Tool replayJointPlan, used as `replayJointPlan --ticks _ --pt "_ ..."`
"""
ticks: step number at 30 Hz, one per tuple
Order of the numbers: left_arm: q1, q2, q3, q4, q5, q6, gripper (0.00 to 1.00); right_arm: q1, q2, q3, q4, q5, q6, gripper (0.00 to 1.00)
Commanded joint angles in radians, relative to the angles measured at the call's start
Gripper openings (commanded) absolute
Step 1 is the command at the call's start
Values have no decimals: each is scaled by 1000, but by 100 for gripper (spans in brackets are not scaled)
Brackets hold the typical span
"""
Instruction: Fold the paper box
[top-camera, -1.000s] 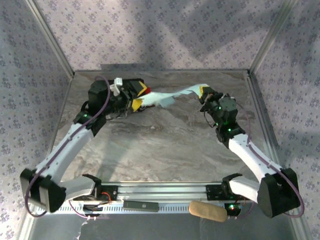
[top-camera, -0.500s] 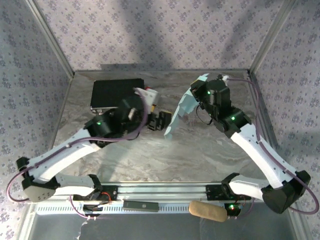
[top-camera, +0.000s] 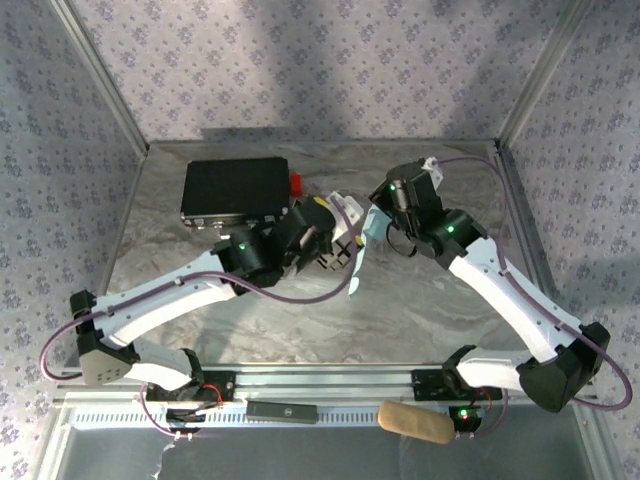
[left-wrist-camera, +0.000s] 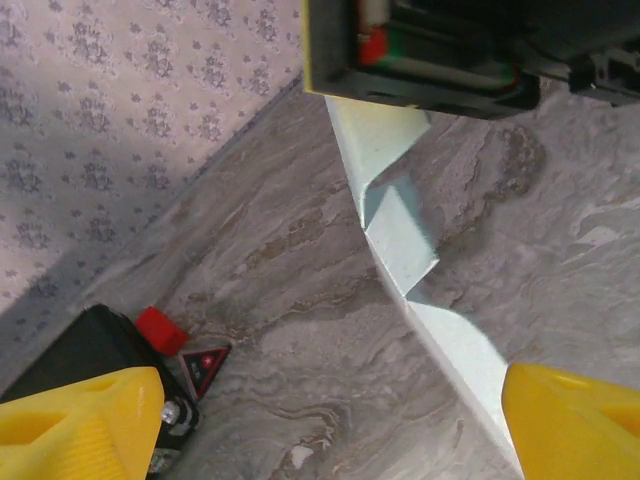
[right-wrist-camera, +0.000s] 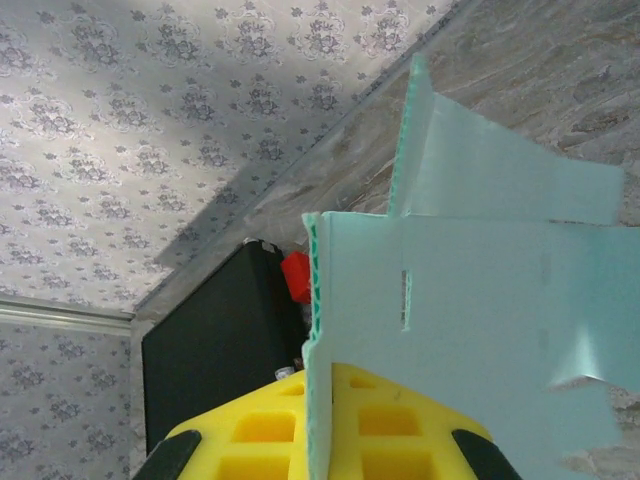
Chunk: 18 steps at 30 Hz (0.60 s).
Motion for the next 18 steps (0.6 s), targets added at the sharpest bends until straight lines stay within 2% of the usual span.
replayJointPlan --ticks 1,5,9,16,18 --pt "-48 35 16 103 -139 67 89 7 1 37 -27 10 36 0" --pt "-109 78 -39 275 -304 128 91 7 -12 34 -31 6 76 0" --pt "-113 147 -49 380 -432 176 92 7 -26 34 -31 -6 101 0" --pt "-81 235 4 376 -448 176 89 3 -53 27 -20 -28 125 0" --pt "-73 244 5 378 -456 175 85 2 -57 26 -19 -37 128 0"
